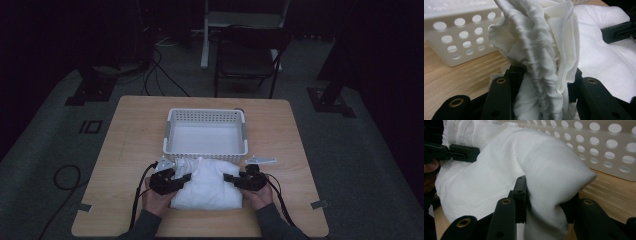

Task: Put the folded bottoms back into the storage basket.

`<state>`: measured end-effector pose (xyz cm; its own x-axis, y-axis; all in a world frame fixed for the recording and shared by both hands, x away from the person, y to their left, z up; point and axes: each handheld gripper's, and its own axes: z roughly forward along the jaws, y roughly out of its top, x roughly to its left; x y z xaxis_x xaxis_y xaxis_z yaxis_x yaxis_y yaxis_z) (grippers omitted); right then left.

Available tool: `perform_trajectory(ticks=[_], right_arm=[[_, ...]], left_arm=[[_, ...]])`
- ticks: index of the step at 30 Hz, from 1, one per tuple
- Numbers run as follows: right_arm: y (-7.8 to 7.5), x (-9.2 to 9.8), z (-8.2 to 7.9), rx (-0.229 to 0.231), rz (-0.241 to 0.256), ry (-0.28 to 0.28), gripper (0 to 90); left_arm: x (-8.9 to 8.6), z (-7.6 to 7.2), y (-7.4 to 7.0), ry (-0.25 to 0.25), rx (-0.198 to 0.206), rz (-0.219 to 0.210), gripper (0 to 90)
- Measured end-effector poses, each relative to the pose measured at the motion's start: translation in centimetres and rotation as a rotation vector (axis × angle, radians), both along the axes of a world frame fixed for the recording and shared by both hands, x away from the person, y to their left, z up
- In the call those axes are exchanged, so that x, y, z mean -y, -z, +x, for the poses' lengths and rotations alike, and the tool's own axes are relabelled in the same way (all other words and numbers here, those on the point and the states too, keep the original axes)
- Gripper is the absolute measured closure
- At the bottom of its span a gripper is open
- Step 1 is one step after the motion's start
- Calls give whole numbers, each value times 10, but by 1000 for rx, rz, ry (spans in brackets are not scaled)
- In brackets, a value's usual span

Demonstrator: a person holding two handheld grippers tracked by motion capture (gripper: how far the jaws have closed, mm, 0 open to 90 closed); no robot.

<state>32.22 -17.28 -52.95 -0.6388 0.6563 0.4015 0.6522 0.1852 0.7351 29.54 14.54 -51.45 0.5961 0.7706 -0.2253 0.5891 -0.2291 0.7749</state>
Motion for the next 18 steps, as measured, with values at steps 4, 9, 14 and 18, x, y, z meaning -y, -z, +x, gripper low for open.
perform_trajectory(ticks=[4, 9, 14, 18], right_arm=[[-4, 0, -2, 8, 2, -8, 660], [-7, 0, -5, 20, 5, -14, 666], [-13, -1, -8, 34, 14, -20, 674], [-17, -1, -11, 48, 18, -25, 676]], left_arm=[[-1, -4, -4, -1, 7, -15, 614], [-2, -9, -10, -1, 23, -18, 618], [-4, -15, -18, -8, 36, -38, 621], [-4, -18, -23, -5, 50, -45, 622]])
